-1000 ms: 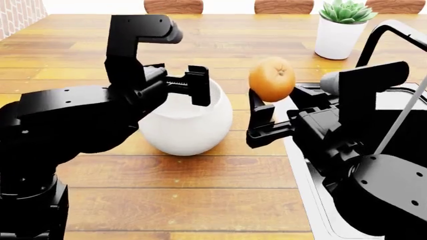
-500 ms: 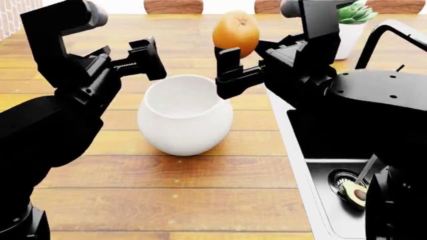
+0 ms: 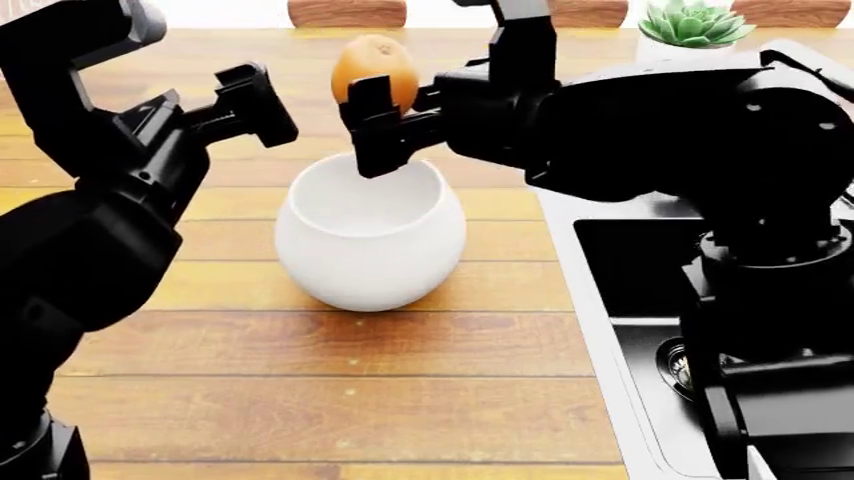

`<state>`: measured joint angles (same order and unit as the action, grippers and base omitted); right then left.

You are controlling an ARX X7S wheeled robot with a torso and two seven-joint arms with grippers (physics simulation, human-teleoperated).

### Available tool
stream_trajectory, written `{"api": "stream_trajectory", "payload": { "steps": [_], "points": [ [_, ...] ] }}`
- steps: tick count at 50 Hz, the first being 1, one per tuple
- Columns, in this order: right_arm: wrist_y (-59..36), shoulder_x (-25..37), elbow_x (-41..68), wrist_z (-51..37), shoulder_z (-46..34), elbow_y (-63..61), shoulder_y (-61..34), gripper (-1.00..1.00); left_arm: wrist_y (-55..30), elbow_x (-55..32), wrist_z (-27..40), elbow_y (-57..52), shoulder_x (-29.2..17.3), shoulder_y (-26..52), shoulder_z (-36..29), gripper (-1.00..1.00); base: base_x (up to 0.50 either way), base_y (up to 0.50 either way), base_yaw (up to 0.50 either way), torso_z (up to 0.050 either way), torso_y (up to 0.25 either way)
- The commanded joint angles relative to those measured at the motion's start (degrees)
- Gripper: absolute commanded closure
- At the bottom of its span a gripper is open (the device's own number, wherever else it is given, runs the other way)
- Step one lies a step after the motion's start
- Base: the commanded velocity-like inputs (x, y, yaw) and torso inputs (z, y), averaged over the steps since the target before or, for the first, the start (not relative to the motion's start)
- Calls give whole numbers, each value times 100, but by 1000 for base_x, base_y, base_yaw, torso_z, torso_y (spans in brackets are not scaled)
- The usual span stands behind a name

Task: Pick the eggplants and oranges from the sink and place them in one bowl. Place the avocado in the other bowl. Then turn off the sink faucet.

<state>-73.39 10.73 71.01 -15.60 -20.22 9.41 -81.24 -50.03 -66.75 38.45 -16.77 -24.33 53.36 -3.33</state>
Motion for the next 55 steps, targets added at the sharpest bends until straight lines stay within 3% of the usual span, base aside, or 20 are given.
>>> {"api": "stream_trajectory", "payload": {
  "steps": [1,29,54,55],
  "points": [
    [-200,-230,12,77,-184,737,-185,100,14,2,109,53,-23,44,38,-100,0,0,0,0,0],
    [216,-357,-284,618,-706,1333,-160,100,77,22,106,184,-35,45,0,-100,0,0,0,0,0],
    [166,-299,-93,401,-700,1327,-96,100,81,-47,157,162,-47,55,-21,-100,0,0,0,0,0],
    [184,-290,-104,417,-713,1313,-95,-100,82,-41,158,165,-47,59,-27,-100,0,0,0,0,0]
  ]
}}
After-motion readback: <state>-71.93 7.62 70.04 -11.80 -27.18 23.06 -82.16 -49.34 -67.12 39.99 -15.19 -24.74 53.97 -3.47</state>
